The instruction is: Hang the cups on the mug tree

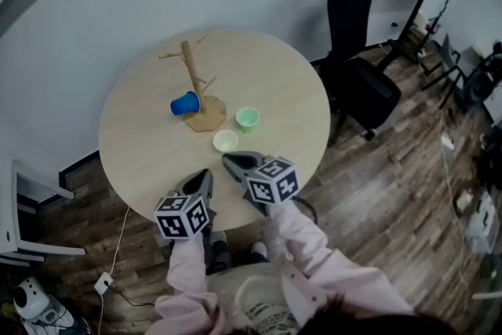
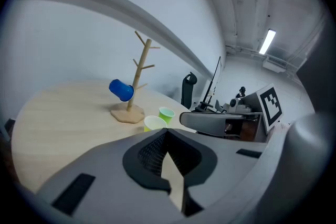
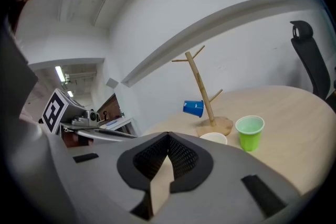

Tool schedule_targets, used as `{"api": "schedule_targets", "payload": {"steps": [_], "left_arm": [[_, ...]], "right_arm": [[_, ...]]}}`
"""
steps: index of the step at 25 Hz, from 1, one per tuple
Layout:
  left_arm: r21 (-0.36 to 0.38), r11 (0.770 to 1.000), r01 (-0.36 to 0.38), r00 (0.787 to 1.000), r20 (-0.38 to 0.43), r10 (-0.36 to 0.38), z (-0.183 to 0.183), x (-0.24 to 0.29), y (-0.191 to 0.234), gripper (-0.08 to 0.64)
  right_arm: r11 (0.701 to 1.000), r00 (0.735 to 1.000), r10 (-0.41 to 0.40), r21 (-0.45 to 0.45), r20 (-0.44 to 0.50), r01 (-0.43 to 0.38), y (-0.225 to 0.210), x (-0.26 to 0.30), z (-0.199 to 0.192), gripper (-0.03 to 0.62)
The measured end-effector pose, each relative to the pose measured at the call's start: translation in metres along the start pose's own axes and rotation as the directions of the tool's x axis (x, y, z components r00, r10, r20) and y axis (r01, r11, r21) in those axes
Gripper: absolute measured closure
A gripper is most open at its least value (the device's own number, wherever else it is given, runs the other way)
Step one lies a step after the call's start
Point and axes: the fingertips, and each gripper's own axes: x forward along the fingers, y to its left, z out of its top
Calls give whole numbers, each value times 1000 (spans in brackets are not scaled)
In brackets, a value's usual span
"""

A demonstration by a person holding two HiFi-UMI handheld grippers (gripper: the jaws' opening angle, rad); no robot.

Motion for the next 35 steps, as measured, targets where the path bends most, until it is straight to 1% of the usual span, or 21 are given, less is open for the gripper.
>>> {"api": "schedule_targets", "payload": {"steps": [2,7,10,12,18,19,22,24,25,27,28,30,35], "left_arm": [[-7,1000,-8,1000,-1,8,-3,-1,-4,545],[-11,1000,-19,1000,-11,19,-8,1,-4,545],[-26,1000,-15,1000,-18,14,-9,5,1,545],[-30,1000,-7,1000,-28,7,-10,9,4,545],[-58,998,11,999,-53,-14,-11,22,18,545],[-57,998,20,998,-62,-24,-13,25,18,545],[-60,997,58,994,-89,-63,-19,34,18,545],[-63,995,75,991,-104,-81,-22,41,18,545],[-66,995,79,990,-109,-86,-23,44,19,545],[-73,994,85,988,-119,-93,-25,48,21,545],[-75,993,87,987,-125,-96,-26,50,22,545],[-75,993,93,986,-134,-103,-28,54,23,545],[-77,992,104,982,-150,-115,-30,59,29,545]], "right_arm": [[1000,1000,2,-9,1,-2,-2,-3,-2,589],[1000,1000,-1,19,21,0,-8,-2,1,589],[998,1000,-4,68,29,2,-15,4,0,588],[996,999,-20,83,27,17,-21,7,-4,578],[991,995,-100,91,-15,101,-43,15,-23,521],[990,994,-108,93,-24,110,-46,16,-27,520],[986,991,-127,98,-50,131,-51,20,-38,509],[984,988,-143,101,-63,149,-56,22,-43,491],[982,986,-151,103,-70,157,-59,23,-45,488],[979,982,-168,103,-82,176,-65,26,-49,445],[977,980,-178,103,-86,187,-67,27,-51,445],[974,977,-193,102,-90,202,-72,29,-53,417],[971,970,-215,82,-112,225,-80,37,-57,386]]}}
